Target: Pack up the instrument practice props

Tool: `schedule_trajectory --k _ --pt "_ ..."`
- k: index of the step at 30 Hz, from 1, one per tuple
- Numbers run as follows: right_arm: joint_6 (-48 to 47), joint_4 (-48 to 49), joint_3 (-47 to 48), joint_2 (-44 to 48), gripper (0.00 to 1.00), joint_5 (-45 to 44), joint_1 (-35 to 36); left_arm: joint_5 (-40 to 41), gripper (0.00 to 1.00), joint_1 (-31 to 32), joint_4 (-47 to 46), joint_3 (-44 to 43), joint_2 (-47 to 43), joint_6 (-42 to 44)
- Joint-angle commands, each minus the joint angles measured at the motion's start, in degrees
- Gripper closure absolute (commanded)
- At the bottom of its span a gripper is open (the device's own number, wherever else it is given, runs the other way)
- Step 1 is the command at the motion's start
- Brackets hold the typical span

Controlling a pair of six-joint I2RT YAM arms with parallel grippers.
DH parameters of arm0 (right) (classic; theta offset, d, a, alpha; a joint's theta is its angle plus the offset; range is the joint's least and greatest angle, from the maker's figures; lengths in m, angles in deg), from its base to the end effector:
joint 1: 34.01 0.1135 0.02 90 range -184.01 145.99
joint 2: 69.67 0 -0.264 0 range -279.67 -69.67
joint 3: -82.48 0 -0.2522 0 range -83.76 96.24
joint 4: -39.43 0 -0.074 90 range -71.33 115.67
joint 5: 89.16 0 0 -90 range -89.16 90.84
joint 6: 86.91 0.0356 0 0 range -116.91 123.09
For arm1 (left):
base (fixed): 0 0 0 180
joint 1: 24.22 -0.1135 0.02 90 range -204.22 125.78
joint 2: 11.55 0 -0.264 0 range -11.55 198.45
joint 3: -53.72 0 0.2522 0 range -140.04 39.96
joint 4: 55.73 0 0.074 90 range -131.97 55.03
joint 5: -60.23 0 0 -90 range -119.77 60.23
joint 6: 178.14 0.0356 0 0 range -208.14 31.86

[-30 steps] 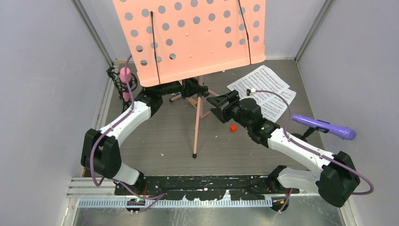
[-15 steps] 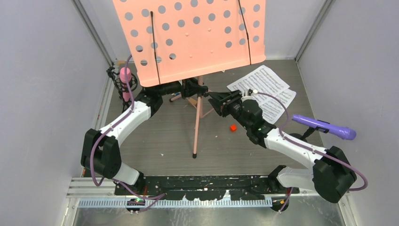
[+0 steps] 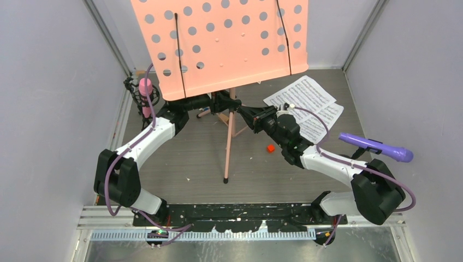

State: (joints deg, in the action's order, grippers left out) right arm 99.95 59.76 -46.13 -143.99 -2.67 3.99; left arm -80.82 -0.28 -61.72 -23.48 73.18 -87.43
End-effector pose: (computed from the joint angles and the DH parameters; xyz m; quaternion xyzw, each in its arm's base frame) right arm 0.2301 0.1770 0.2644 0.3735 0.6190 0.6292 0.2855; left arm 0.3015 -0.1641 0.3407 0.4317 0.5675 -0.4292 0.5544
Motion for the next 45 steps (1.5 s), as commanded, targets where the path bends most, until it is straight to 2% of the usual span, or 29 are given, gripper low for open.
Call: schedule_trajectory --k 1,3,5,14,20,31,37,42,45 --pt "-0.41 3.00 1.34 -0.77 0.85 -0.93 -0.36 0.75 1.00 0.31 5.53 0.25 2.00 2.01" --pt "-1.34 3.05 1.52 -0.90 0.95 -0.89 -0.29 0.77 1.00 0.31 5.51 0.20 2.08 1.91" --pt "-4.30 3.03 1.93 -0.85 0.99 -0.74 -0.34 0.69 1.00 0.31 5.51 0.21 2.10 1.92" --pt "-32.51 -3.65 6.67 2.22 0.99 0.43 -0.30 0.69 1.00 0.48 5.44 0.24 2.03 1.88" --pt "-47.77 -7.40 9.30 2.77 0.99 1.58 -0.05 0.68 1.00 0.57 5.42 0.22 2.25 1.93" --pt "-74.55 -3.68 8.60 1.72 0.99 7.33 2.08 0.66 1.00 0.92 6.01 0.13 2.06 2.56" --pt "-100.19 -3.93 6.68 2.48 0.99 13.70 5.01 0.28 1.00 1.19 5.94 -0.63 2.90 2.11" --pt "-121.16 -12.45 9.06 2.29 0.99 20.42 6.21 0.92 1.00 1.18 5.76 -0.23 3.25 2.19" --pt "-136.47 -20.03 9.84 2.64 0.99 20.08 7.96 0.76 1.00 1.19 6.64 -0.85 3.93 2.35"
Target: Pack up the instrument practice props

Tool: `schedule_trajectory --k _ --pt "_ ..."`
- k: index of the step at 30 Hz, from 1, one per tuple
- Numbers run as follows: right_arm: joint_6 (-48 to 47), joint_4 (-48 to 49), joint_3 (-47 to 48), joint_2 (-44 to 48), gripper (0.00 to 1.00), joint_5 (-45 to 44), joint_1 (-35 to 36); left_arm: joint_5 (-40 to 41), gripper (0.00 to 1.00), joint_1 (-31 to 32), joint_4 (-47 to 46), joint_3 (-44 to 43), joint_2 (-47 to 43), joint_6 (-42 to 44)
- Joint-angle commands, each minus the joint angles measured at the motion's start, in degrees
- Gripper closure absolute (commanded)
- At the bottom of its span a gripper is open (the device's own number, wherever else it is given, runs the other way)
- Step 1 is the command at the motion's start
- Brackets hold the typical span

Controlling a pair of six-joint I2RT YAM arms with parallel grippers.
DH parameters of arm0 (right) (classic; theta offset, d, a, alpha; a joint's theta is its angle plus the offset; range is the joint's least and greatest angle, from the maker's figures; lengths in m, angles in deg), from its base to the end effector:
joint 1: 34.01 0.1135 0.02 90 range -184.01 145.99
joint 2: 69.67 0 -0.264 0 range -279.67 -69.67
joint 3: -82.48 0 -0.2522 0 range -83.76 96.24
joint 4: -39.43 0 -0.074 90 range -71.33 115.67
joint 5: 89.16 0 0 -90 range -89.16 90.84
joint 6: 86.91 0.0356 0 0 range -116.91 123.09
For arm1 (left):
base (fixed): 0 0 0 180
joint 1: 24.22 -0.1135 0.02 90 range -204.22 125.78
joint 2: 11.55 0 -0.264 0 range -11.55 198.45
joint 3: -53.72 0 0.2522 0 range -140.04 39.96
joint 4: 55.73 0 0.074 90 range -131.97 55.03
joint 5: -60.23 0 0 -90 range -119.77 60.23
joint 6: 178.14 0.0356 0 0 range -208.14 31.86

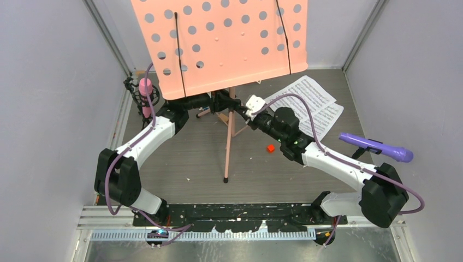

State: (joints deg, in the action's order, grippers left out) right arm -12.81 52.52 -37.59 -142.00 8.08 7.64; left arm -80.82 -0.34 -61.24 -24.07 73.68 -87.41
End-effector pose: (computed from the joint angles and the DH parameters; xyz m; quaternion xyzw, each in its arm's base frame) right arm 0.2178 0.1997 0.3122 -0.3770 0.5932 0.2015 0.6822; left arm 0.3038 -0.1648 0.3407 0.4309 0.5700 -0.4293 0.5523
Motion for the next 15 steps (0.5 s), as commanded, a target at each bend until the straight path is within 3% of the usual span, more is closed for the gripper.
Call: schedule_trajectory --k 1,7,15 --pt "-28.18 -14.30 1.29 0.80 0.99 8.45 4.89 0.77 1.00 1.26 6.13 -0.18 3.36 2.39" --pt "-48.15 -20.61 1.61 1.32 0.99 2.64 7.45 1.21 1.00 1.37 6.35 0.12 2.82 2.87" --pt "-68.02 -19.80 0.75 0.26 0.99 -9.03 10.20 1.12 1.00 1.52 6.69 -0.04 2.94 3.09"
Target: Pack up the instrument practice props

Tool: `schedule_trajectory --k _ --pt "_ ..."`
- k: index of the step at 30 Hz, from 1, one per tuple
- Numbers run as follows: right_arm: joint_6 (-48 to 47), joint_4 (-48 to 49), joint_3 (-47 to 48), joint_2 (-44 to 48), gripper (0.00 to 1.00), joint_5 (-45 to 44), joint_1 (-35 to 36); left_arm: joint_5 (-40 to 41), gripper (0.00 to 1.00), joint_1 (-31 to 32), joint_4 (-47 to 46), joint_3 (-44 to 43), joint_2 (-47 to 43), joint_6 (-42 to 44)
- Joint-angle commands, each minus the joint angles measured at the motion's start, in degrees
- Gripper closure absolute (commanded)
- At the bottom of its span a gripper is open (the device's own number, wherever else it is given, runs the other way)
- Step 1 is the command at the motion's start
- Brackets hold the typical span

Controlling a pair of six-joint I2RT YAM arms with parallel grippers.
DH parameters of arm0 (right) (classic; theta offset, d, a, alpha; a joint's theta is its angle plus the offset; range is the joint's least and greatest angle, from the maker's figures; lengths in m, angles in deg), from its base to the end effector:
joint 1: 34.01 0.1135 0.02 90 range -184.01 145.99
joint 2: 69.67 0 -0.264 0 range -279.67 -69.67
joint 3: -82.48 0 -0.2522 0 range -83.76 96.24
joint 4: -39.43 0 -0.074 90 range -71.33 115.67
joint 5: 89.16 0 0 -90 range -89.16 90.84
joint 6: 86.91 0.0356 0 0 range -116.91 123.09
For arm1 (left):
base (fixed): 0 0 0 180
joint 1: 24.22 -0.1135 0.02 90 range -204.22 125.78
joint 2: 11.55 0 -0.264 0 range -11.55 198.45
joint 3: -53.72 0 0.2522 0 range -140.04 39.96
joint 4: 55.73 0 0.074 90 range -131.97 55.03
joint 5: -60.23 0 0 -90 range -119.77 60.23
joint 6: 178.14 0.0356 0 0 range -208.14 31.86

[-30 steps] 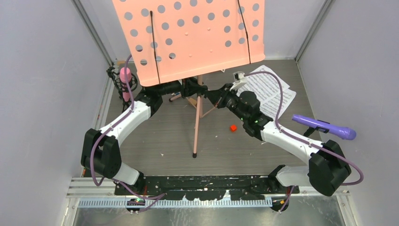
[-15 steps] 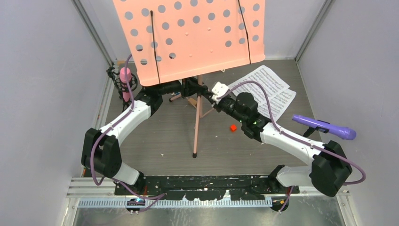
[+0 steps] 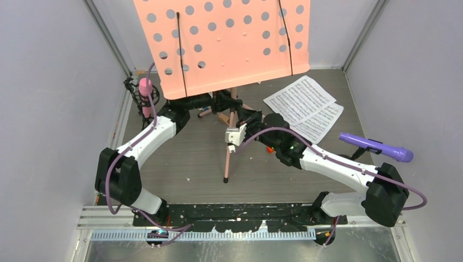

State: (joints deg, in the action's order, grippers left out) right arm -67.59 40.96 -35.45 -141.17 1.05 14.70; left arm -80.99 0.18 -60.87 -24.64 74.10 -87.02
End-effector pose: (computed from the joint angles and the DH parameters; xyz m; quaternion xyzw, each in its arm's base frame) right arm 0.1936 0.2207 0.3075 -0.6517 0.3795 -0.1238 0.6449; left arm 0.3040 -0.1684 0.3411 0.4359 0.5672 -0.4311 0.5499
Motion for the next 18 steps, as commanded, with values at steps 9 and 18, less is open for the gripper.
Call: schedule_trajectory --k 9,18 --pt "-36.91 8.00 -7.40 -5.75 0.91 -14.92 4.74 1.30 1.00 1.07 6.46 0.53 2.54 2.79" --pt "-34.44 10.06 -7.14 -5.01 0.82 -13.57 5.29 1.56 1.00 1.13 6.94 0.47 2.09 3.31"
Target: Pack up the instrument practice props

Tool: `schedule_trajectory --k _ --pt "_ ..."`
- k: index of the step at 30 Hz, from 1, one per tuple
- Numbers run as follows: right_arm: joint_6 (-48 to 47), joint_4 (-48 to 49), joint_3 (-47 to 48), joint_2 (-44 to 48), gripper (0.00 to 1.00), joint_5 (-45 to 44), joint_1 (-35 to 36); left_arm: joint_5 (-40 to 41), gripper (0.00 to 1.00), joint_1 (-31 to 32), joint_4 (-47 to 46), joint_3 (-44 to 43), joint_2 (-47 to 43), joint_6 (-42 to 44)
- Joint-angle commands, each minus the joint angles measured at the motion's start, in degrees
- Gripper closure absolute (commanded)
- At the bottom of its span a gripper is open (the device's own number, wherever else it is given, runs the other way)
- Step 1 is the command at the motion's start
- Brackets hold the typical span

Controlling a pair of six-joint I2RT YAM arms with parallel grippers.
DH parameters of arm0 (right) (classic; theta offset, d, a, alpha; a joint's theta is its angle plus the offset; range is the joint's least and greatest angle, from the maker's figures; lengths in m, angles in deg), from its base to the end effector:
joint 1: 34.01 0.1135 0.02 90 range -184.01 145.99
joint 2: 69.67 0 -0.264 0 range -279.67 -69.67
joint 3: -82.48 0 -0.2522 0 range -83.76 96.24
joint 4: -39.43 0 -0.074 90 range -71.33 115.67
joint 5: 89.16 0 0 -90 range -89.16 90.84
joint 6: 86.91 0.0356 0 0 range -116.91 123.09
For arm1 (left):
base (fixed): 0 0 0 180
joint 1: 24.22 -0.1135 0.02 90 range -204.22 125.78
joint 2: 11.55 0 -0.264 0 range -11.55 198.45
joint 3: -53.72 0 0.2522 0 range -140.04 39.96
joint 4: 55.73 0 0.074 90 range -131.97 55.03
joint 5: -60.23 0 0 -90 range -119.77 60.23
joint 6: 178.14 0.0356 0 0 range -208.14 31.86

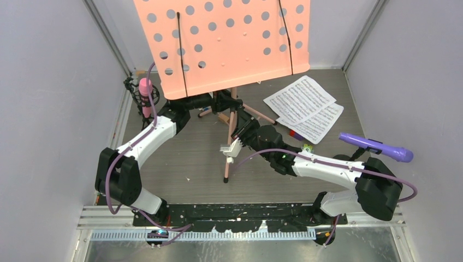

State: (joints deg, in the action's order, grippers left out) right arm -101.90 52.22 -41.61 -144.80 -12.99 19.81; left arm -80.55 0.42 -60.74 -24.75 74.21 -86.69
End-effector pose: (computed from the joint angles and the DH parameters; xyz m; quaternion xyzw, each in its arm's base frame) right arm 0.1829 0.2357 0.2735 -0.7129 0.2150 -0.3666 0.5579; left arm 0.3040 -0.1698 0.3409 0.4365 0.5675 -0.4287 0.5511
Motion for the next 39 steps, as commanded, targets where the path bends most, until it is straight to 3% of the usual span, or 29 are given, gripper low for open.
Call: schedule_trajectory --k 1,10,23,26,29,32,35,39 --pt "0.22 -0.77 -0.94 -1.26 0.79 0.54 0.22 1.13 1.00 0.85 6.88 0.62 1.90 3.02" --pt "8.57 3.60 -3.30 3.29 0.58 1.69 1.63 1.30 1.00 0.85 7.25 0.54 1.79 3.29" --pt "42.53 9.27 -9.62 17.35 0.52 -1.24 2.34 1.26 1.00 0.84 7.34 0.53 1.87 3.29" --pt "57.45 9.72 -9.68 20.02 0.52 -4.17 2.26 1.24 1.00 0.85 7.34 0.47 1.68 3.25" --pt "80.17 12.13 -7.77 20.55 0.42 -18.28 2.05 1.30 1.00 0.90 7.26 0.55 1.64 3.20" --pt "100.79 3.82 -4.10 19.87 0.35 -26.82 0.30 1.14 1.00 0.93 7.25 0.35 1.87 3.05" --pt "121.59 -8.63 -1.02 19.16 0.36 -20.13 -3.24 1.04 1.00 0.93 7.25 0.31 1.83 3.03" --pt "145.87 -22.34 4.52 15.74 0.43 -7.88 -13.15 1.21 1.00 0.93 7.25 0.55 1.44 3.21"
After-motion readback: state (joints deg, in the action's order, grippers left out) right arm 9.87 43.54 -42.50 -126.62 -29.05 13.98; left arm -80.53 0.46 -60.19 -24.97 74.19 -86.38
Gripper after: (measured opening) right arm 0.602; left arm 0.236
